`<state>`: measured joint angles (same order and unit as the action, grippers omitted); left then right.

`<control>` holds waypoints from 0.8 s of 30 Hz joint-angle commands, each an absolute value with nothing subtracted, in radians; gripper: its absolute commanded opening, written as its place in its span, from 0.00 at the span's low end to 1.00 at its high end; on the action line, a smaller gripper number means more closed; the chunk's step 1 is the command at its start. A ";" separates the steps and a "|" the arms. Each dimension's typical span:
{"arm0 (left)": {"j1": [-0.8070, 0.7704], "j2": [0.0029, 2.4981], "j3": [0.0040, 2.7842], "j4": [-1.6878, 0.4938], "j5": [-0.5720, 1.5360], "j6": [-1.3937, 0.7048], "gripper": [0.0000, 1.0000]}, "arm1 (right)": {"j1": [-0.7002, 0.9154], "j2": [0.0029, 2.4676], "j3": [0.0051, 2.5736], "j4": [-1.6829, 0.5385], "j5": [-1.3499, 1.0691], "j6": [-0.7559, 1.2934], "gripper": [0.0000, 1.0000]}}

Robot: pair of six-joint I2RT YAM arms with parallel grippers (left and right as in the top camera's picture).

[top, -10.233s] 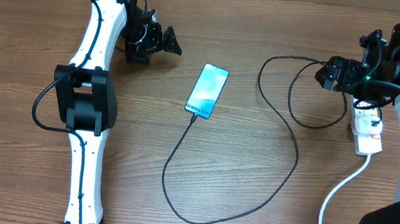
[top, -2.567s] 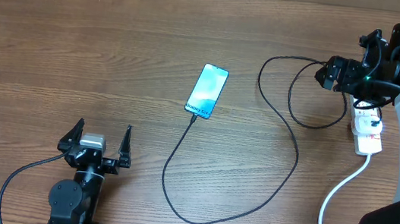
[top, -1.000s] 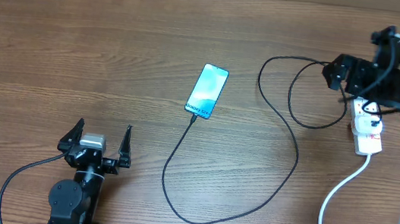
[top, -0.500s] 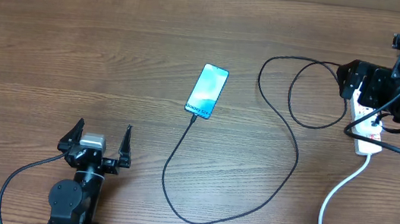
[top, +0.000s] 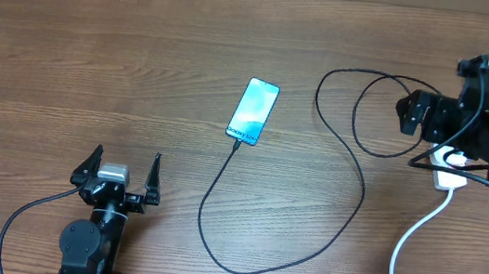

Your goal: Plug charger to phone and switch on socket

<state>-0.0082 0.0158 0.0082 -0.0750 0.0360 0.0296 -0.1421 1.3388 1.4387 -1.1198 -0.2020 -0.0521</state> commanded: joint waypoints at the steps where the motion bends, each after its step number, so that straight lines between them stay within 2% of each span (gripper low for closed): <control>1: 0.000 0.004 0.005 -0.076 0.026 0.045 1.00 | -0.138 1.318 1.346 -1.042 -0.201 -0.057 1.00; 24: 0.000 0.004 0.005 -0.076 0.026 0.046 0.99 | -0.138 1.301 0.969 -0.824 -0.230 -0.057 1.00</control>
